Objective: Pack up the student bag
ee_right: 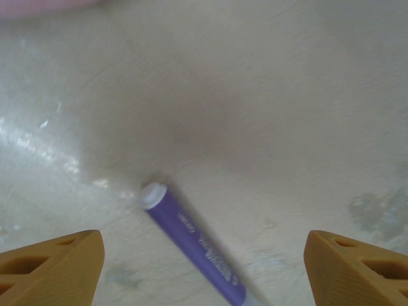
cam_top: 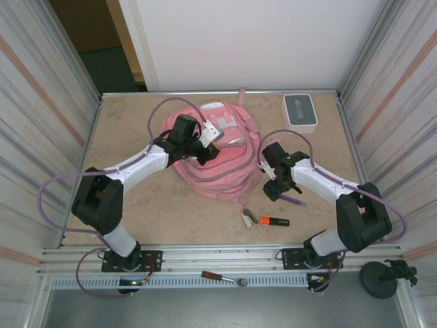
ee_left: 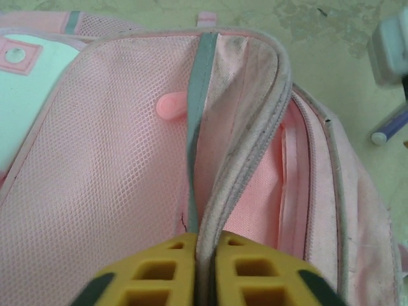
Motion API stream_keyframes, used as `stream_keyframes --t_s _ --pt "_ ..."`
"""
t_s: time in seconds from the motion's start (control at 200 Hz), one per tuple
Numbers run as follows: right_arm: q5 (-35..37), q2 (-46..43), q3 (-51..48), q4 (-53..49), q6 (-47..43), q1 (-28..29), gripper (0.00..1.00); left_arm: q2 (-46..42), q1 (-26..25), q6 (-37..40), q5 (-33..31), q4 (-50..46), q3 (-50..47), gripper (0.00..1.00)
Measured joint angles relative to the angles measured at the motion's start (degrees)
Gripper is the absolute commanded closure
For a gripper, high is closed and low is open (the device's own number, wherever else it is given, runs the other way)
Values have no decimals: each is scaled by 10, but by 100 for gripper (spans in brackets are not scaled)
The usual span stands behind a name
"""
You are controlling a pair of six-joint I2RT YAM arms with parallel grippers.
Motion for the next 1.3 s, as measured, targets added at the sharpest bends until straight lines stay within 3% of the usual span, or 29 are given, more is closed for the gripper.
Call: stream_keyframes --t_s 0.256,0.807,1.032,1.182,1.303 --pt "-12 94 2 -11 -23 -24 40 0 2 -6 7 15 -11 100" --pt "-55 142 45 -49 -10 -63 79 0 2 -16 7 24 -17 100" --pt "28 147 64 -14 12 -108 91 -5 2 -42 1 27 -17 100" --pt "50 102 88 10 44 -135 93 -14 2 -76 -5 35 -20 100" --pt "-4 -7 94 28 75 -129 94 -23 2 -99 -14 37 -20 100"
